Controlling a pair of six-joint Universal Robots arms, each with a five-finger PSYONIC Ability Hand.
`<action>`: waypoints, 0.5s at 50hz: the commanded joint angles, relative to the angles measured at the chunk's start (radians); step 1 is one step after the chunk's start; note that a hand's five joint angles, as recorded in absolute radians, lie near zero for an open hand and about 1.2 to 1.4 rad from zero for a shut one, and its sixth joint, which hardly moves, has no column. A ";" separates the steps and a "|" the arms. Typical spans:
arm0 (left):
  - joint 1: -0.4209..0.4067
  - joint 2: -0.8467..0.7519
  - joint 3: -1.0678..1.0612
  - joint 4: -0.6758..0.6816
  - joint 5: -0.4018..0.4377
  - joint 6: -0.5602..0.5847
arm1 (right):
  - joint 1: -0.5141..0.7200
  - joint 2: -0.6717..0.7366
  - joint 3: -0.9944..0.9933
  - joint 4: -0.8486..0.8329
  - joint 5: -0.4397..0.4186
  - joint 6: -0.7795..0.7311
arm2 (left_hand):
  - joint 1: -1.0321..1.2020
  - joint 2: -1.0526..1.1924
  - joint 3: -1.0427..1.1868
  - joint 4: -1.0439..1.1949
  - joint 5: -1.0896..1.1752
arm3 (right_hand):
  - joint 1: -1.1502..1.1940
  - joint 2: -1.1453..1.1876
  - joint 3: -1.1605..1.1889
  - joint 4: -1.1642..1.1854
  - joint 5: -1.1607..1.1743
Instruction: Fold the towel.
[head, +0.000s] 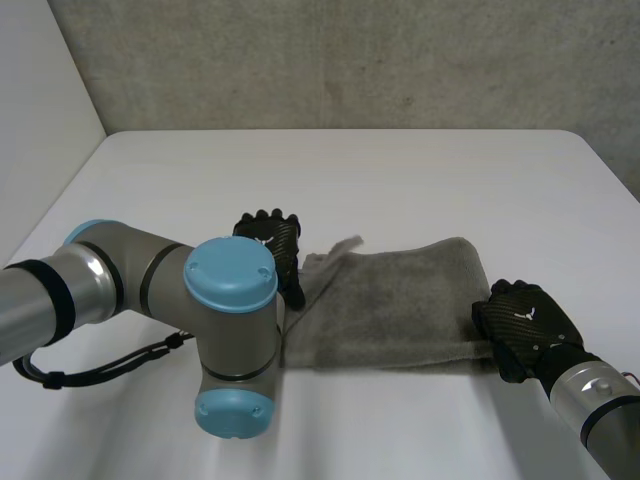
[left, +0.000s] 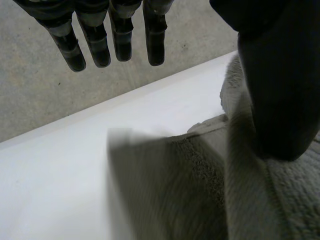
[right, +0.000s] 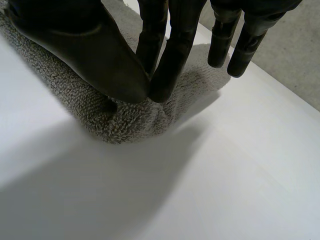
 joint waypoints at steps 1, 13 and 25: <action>0.000 -0.006 -0.022 -0.001 0.001 0.000 | -0.008 0.002 -0.004 0.000 0.000 0.001 | -0.084 -0.057 -0.048 -0.054 -0.031 | 0.108 0.075 -0.047 -0.076 0.066; 0.018 0.032 -0.097 -0.005 -0.001 -0.003 | 0.016 -0.048 -0.030 0.017 -0.012 -0.015 | -0.084 -0.057 -0.048 -0.054 -0.031 | 0.108 0.075 -0.047 -0.076 0.066; 0.103 0.158 -0.140 -0.002 0.001 -0.009 | 0.187 -0.044 -0.153 0.094 0.032 -0.092 | -0.084 -0.057 -0.048 -0.054 -0.031 | 0.108 0.075 -0.047 -0.076 0.066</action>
